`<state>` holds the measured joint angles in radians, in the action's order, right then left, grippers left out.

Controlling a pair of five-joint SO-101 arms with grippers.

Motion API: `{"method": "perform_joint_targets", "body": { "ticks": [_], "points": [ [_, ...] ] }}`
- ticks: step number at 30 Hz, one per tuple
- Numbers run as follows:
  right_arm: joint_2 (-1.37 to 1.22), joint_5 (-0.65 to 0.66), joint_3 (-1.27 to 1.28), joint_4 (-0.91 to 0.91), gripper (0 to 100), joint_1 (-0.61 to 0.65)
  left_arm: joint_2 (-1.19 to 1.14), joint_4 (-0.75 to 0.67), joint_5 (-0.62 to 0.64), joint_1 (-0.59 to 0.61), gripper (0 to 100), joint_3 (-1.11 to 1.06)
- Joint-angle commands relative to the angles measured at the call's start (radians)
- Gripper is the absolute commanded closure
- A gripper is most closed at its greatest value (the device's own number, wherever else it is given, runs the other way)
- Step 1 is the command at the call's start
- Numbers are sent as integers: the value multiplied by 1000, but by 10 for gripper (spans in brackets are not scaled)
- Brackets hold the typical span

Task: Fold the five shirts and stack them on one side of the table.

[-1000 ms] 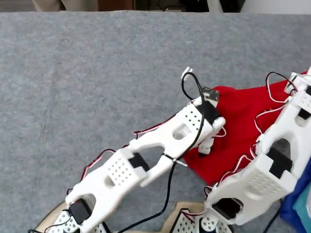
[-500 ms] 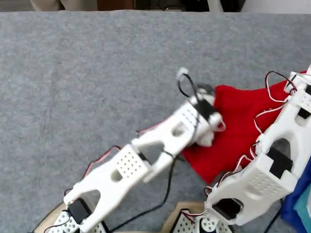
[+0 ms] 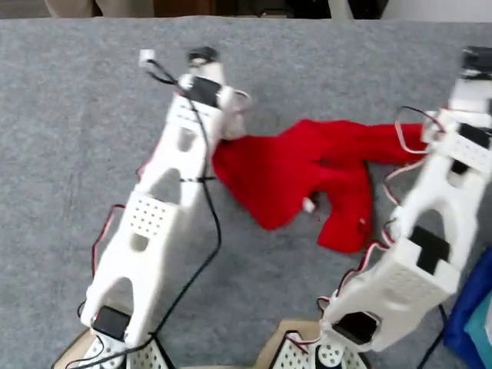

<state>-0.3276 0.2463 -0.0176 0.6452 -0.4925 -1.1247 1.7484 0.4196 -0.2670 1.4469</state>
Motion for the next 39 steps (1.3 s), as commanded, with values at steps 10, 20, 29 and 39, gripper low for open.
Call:
{"method": "perform_joint_targets", "body": {
  "ticks": [10,20,29,39],
  "points": [
    [5,256,73,9,991,211,10,12,-8,69,981,40],
    [-53,298,42,3,991,206,12,12,-6,34,707,48],
    [-54,298,39,8,991,205,246,15,-169,-40,758,-278],
    [-56,298,42,6,991,205,644,-71,-212,-176,778,-973]
  ]
}}
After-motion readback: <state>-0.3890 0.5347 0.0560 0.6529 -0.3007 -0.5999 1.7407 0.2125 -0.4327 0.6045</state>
